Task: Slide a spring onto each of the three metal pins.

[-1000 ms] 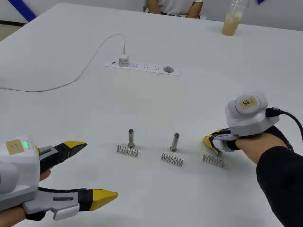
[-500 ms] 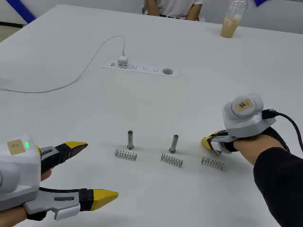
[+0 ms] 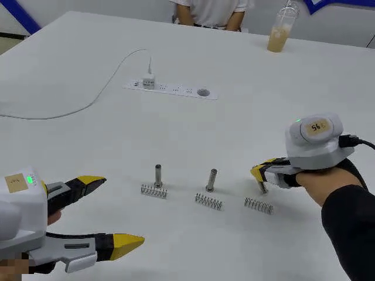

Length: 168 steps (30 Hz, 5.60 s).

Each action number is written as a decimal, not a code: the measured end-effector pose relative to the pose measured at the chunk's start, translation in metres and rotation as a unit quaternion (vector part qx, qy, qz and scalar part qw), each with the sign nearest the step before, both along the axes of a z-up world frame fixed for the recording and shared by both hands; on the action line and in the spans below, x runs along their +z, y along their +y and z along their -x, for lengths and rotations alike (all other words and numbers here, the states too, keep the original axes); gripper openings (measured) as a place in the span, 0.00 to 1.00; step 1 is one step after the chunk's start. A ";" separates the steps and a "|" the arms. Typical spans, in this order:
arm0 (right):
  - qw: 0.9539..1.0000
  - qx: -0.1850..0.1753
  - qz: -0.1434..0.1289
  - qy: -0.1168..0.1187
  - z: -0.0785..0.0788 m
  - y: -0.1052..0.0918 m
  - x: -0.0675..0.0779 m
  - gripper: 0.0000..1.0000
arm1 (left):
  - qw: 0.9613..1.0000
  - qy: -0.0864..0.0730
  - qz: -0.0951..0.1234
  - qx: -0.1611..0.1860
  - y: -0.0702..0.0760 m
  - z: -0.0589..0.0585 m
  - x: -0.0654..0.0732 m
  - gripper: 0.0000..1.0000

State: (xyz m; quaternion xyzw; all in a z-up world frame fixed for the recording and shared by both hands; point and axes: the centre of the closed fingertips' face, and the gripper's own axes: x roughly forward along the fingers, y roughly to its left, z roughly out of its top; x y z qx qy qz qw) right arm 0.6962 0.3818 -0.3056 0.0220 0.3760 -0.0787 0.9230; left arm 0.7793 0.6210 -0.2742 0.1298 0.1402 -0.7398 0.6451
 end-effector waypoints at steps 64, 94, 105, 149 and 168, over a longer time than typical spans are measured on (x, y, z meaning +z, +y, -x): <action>0.999 -0.017 0.005 -0.038 0.021 0.008 0.015 0.08 | 1.000 -0.015 0.007 -0.010 0.001 0.004 0.014 0.81; 0.999 -0.010 0.011 -0.044 0.035 0.009 0.019 0.15 | 0.999 -0.021 0.013 -0.021 -0.004 0.010 0.020 0.82; 0.999 0.037 0.016 -0.023 0.052 0.012 0.011 0.17 | 0.999 -0.024 0.012 -0.023 -0.004 0.008 0.020 0.82; 0.974 0.212 0.003 0.074 0.054 0.033 -0.042 0.12 | 0.999 -0.014 0.003 -0.039 -0.013 0.019 0.009 0.81; 0.967 0.234 0.020 0.097 0.069 0.050 -0.024 0.11 | 0.991 -0.027 -0.013 -0.131 -0.030 0.058 0.002 0.73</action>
